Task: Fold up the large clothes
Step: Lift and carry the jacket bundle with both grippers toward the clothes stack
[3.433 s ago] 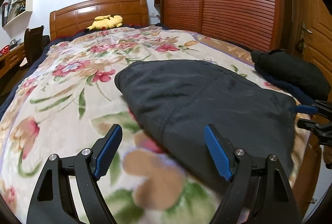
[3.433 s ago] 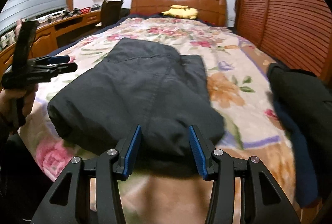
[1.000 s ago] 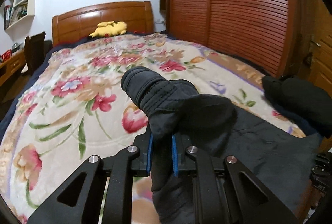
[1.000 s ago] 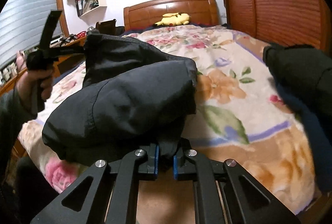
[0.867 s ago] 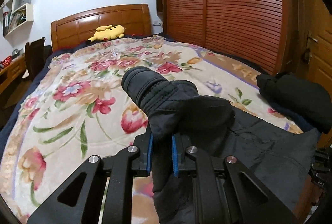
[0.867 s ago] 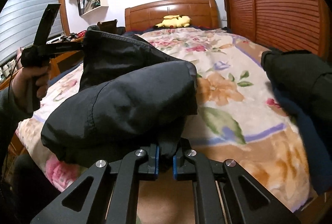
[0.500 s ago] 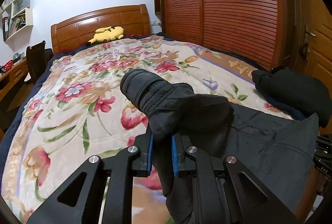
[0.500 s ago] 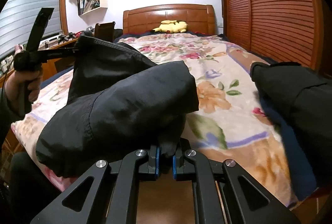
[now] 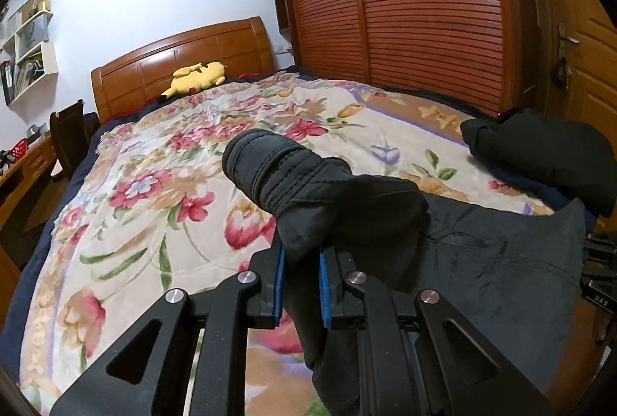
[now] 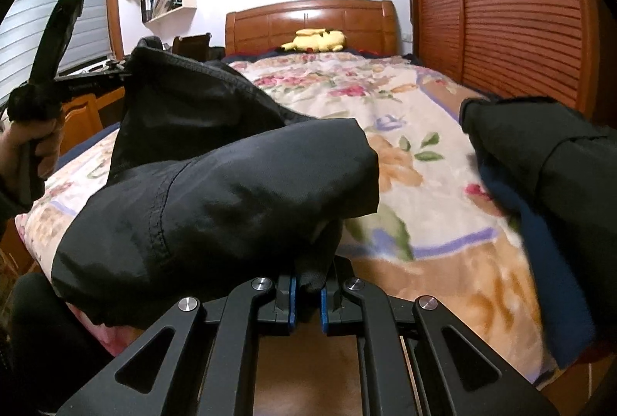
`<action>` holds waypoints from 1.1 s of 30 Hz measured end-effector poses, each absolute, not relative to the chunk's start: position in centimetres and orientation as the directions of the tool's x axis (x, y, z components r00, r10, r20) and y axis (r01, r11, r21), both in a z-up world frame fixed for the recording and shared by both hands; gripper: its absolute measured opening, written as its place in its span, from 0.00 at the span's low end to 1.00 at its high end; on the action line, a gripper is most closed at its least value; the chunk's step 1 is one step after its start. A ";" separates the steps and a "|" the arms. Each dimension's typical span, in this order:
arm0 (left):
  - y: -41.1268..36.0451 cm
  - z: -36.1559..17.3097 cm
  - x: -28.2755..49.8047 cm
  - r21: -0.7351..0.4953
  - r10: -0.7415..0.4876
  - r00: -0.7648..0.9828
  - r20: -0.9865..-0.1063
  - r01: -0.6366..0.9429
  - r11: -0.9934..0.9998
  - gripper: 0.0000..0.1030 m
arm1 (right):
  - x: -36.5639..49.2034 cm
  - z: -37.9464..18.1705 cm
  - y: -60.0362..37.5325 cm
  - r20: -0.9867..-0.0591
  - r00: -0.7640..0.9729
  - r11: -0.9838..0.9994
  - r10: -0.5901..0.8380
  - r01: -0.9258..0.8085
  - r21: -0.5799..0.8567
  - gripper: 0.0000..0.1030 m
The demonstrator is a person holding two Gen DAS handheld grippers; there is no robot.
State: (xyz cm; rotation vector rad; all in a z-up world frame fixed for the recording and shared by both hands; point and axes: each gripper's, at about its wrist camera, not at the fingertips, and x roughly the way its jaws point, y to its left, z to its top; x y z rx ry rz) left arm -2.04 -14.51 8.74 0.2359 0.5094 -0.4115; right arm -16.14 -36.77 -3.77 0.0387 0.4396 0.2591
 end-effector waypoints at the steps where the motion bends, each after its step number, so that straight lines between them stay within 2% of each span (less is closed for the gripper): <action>1: -14.6 8.9 -2.0 0.114 -0.324 0.795 -0.513 0.438 0.892 0.15 | -16.2 -3.3 -36.6 -0.405 0.882 0.970 0.243 -0.233 0.074 0.07; 9: -18.6 11.3 0.0 0.091 -0.366 0.792 -0.490 0.464 0.881 0.14 | -15.6 1.3 -39.1 -0.375 0.915 0.984 0.146 -0.173 -0.037 0.07; 17: -28.9 16.5 2.6 0.071 -0.471 0.789 -0.395 0.538 0.840 0.14 | -16.6 8.1 -46.6 -0.292 0.956 0.991 -0.034 -0.007 -0.137 0.07; 22: -37.1 18.7 4.0 -0.003 -0.577 0.729 -0.367 0.620 0.785 0.15 | -18.9 11.0 -52.6 -0.247 0.954 0.978 -0.167 0.129 -0.166 0.07; 28: -46.4 17.9 3.8 -0.045 -0.671 0.643 -0.370 0.709 0.704 0.15 | -21.9 11.6 -60.4 -0.263 0.906 0.942 -0.332 0.301 -0.151 0.07; 33: -50.9 14.5 3.9 -0.015 -0.648 0.624 -0.437 0.715 0.699 0.16 | -23.6 8.5 -65.4 -0.341 0.863 0.925 -0.374 0.371 -0.075 0.07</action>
